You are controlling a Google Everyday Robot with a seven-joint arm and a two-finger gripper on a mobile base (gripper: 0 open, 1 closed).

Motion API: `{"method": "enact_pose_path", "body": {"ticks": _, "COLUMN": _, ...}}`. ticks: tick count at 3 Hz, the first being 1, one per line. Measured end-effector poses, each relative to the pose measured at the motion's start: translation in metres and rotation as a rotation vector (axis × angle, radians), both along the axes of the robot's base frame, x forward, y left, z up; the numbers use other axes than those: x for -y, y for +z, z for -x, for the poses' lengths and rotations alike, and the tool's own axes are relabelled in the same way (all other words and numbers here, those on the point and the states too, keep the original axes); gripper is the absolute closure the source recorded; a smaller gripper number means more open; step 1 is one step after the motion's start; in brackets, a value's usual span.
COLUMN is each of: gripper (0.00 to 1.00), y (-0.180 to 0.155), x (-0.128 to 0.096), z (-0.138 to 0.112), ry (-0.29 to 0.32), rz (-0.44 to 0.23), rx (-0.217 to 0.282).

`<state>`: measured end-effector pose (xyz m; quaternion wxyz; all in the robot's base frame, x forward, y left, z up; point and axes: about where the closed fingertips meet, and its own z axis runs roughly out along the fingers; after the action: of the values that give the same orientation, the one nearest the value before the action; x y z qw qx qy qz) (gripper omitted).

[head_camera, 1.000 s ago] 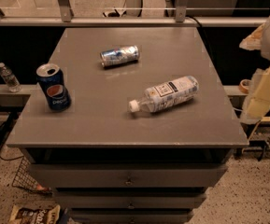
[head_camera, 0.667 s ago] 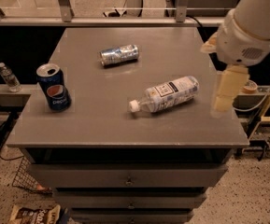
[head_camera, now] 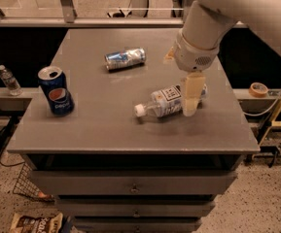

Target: Move blue plastic bottle near pepsi can

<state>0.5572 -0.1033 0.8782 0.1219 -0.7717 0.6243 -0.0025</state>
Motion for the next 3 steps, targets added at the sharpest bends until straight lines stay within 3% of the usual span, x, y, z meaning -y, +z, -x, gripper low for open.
{"method": "enact_pose_path", "body": {"ticks": 1, "gripper": 0.17, "y": -0.023, "x": -0.009, "z": -0.015, "ry": 0.028, "rz": 0.020, "rx": -0.012}}
{"method": "enact_pose_path", "body": {"ticks": 3, "gripper": 0.64, "y": -0.033, "x": -0.012, "z": -0.027, "ry": 0.033, "rz": 0.034, "rx": -0.014}}
